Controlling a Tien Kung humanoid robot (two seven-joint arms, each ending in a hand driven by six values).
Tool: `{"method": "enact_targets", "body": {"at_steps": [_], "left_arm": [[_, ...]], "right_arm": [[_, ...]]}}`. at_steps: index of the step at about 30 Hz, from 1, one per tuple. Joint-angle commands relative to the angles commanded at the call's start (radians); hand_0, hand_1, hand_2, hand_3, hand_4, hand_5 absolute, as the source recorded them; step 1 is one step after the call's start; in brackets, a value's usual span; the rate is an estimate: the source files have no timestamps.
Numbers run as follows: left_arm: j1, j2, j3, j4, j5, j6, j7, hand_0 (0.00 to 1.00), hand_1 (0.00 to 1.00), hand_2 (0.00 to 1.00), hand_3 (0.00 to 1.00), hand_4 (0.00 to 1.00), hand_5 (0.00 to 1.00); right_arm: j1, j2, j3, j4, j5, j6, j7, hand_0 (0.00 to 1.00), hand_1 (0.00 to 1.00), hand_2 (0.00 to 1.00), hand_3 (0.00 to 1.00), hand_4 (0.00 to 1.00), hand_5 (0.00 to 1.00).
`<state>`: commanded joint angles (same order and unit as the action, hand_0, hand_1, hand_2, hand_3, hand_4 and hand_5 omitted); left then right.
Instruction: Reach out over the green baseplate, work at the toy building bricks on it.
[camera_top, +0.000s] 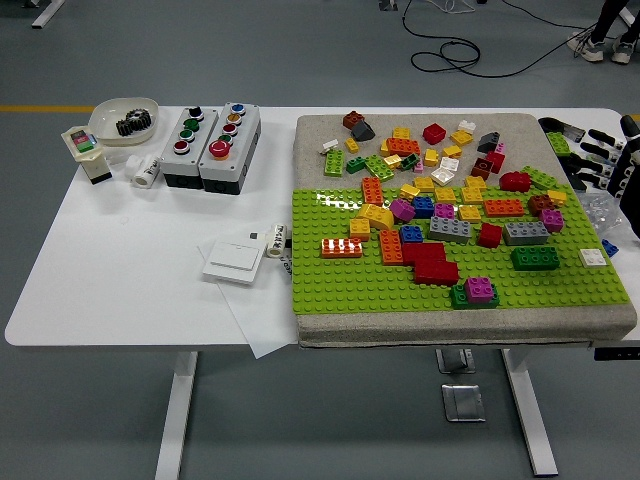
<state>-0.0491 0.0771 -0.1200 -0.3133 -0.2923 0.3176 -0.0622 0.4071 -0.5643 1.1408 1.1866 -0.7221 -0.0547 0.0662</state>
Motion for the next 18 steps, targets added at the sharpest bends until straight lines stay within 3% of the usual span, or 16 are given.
{"method": "enact_targets", "body": {"at_steps": [18], "left_arm": [[0.005, 0.001, -0.010, 0.001, 0.019, 0.003, 0.006, 0.673, 0.747, 0.764, 0.573, 0.642, 0.599]], "right_arm": [[-0.007, 0.002, -0.007, 0.000, -0.001, 0.006, 0.003, 0.839, 0.800, 0.856, 0.875, 0.998, 0.998]]}}
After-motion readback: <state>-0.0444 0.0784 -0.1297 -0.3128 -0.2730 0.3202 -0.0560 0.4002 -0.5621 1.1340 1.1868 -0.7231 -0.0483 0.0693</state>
